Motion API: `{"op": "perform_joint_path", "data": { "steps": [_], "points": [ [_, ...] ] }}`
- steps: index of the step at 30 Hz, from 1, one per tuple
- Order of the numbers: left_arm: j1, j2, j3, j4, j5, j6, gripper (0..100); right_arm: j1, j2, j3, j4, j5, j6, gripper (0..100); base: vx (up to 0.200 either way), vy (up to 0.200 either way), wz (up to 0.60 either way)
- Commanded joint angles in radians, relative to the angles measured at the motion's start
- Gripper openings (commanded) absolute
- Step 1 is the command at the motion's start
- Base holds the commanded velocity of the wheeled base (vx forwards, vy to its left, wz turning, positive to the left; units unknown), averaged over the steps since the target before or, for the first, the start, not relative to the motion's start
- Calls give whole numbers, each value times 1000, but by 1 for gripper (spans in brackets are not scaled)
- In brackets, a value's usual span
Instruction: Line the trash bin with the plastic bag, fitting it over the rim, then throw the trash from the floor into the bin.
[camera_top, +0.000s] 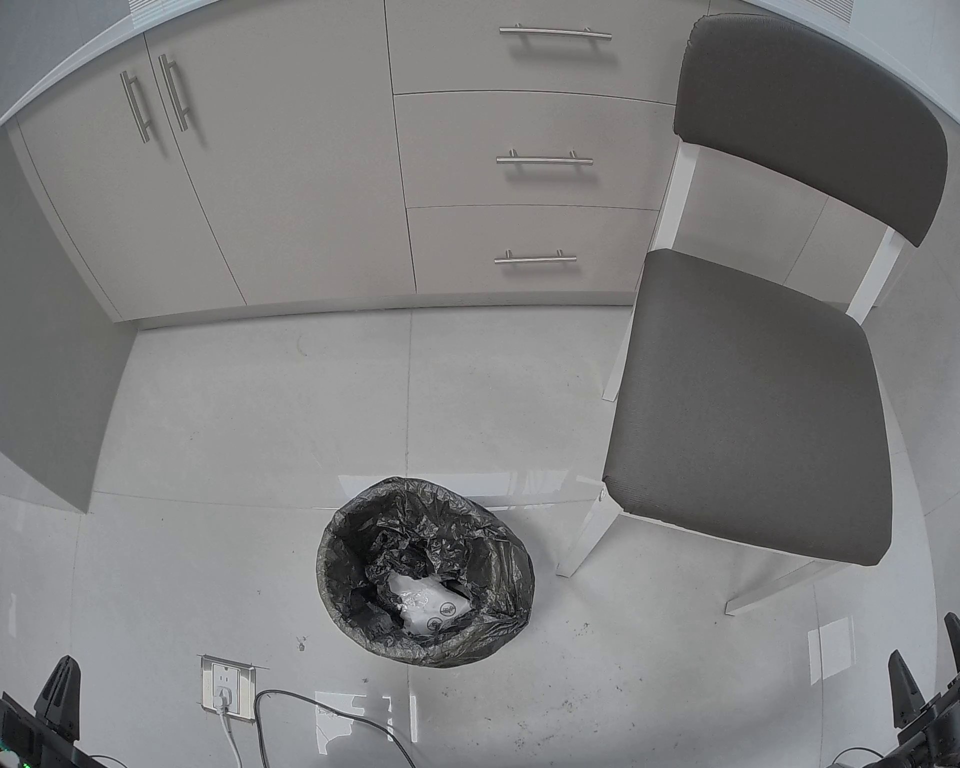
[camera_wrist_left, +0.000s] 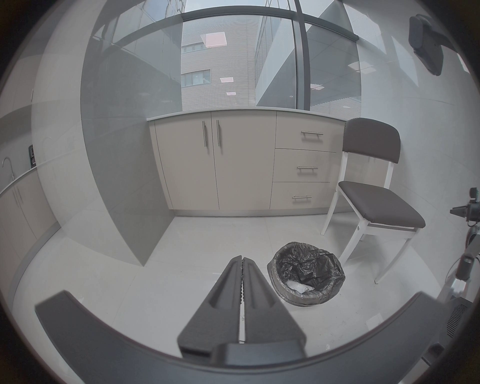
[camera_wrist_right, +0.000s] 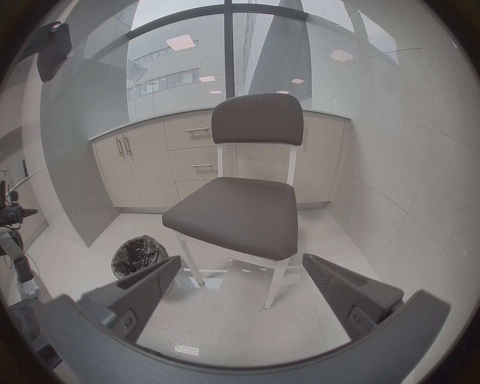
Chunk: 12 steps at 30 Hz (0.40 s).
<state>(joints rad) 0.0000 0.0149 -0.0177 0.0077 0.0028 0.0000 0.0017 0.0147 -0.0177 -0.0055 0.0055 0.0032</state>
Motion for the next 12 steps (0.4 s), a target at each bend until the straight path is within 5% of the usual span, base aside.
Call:
{"op": "perform_joint_path", "data": {
  "steps": [1,12],
  "points": [
    [0,-15,18,0,0,-2,0,0,-15,16,-1,1,0,100,0,0,0],
    [0,-15,18,0,0,-2,0,0,-15,16,-1,1,1,100,0,0,0]
  ]
}}
